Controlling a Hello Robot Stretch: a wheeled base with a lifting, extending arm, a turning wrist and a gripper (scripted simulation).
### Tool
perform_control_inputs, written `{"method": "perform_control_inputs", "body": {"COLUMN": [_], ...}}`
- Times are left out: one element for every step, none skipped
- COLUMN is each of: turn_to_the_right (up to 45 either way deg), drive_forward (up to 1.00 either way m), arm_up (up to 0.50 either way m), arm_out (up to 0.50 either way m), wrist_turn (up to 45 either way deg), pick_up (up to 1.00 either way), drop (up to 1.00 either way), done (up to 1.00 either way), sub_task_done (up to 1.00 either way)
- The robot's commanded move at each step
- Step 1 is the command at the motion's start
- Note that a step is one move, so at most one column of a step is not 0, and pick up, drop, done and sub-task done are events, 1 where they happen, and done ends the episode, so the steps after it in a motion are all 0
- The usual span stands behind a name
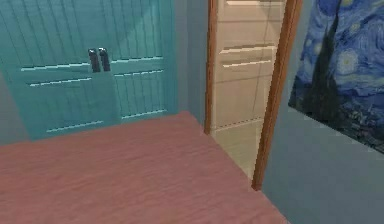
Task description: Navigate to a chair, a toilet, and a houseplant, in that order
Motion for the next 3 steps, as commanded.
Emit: {"method": "perform_control_inputs", "body": {"turn_to_the_right": [0.0,0.0,27.0], "drive_forward": [1.0,0.3,0.0], "arm_up": [0.0,0.0,0.0], "arm_out": [0.0,0.0,0.0], "wrist_turn": [0.0,0.0,0.0], "pick_up": [0.0,0.0,0.0], "drop": [0.0,0.0,0.0], "done": [0.0,0.0,0.0], "sub_task_done": [0.0,0.0,0.0]}}
